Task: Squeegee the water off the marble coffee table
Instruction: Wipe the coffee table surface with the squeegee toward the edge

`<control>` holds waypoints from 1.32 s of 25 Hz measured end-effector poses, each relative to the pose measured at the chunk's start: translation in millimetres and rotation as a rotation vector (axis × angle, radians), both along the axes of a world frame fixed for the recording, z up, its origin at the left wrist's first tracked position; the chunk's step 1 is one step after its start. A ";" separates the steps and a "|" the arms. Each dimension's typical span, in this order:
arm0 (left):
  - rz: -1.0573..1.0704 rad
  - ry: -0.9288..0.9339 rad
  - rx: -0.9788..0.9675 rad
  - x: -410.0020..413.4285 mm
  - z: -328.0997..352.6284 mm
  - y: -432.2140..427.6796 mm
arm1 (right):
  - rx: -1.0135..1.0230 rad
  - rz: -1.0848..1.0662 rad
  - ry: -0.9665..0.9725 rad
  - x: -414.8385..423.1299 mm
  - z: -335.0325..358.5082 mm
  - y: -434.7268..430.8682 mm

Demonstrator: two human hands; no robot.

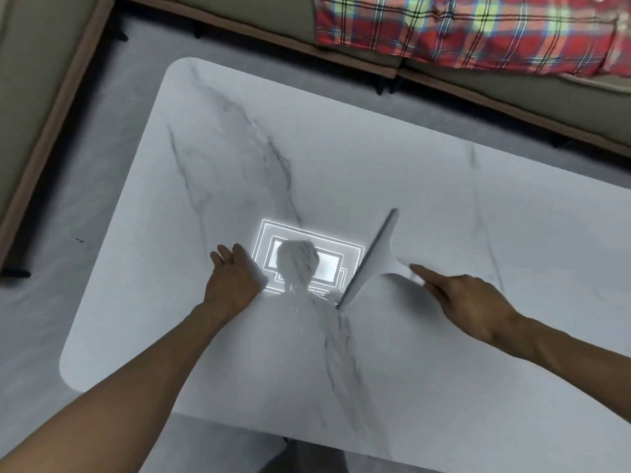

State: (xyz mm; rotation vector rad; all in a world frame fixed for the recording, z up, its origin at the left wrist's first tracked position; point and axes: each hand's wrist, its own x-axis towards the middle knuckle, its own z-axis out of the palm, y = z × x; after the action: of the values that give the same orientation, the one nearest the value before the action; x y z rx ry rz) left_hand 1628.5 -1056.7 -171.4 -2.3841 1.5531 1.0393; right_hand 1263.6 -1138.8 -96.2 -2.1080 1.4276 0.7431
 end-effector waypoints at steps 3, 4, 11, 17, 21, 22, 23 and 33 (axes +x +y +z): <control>0.225 0.090 -0.072 10.4 -6.2 20.2 | -0.059 -0.028 -0.100 20.9 9.9 -6.3; 0.265 0.123 -0.058 14.3 -3.9 27.7 | -0.069 -0.037 -0.177 46.5 6.5 -9.6; 0.439 0.190 -0.021 32.6 -4.6 101.8 | 0.038 0.217 -0.319 195.3 -37.1 44.8; 0.253 0.213 0.028 10.9 -1.7 141.3 | -0.043 0.101 -0.093 59.4 -21.3 74.8; 0.327 0.262 -0.021 4.2 -2.6 159.3 | -0.111 0.033 -0.017 7.8 7.6 87.9; 0.388 0.263 -0.044 6.5 -3.4 165.2 | -0.120 0.063 -0.065 18.6 8.4 89.9; 0.464 0.255 -0.063 10.0 -4.0 171.5 | -0.108 0.119 -0.139 38.3 6.1 92.8; 0.893 -0.004 -0.044 82.3 -9.7 231.1 | 0.084 0.982 -0.328 290.2 -69.7 155.1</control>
State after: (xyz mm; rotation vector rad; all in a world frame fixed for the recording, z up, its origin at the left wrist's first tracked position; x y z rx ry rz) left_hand 1710.8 -825.6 -181.1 -3.1571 0.4385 1.0874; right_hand 1553.8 -983.7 -165.9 -2.6546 0.1194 0.7005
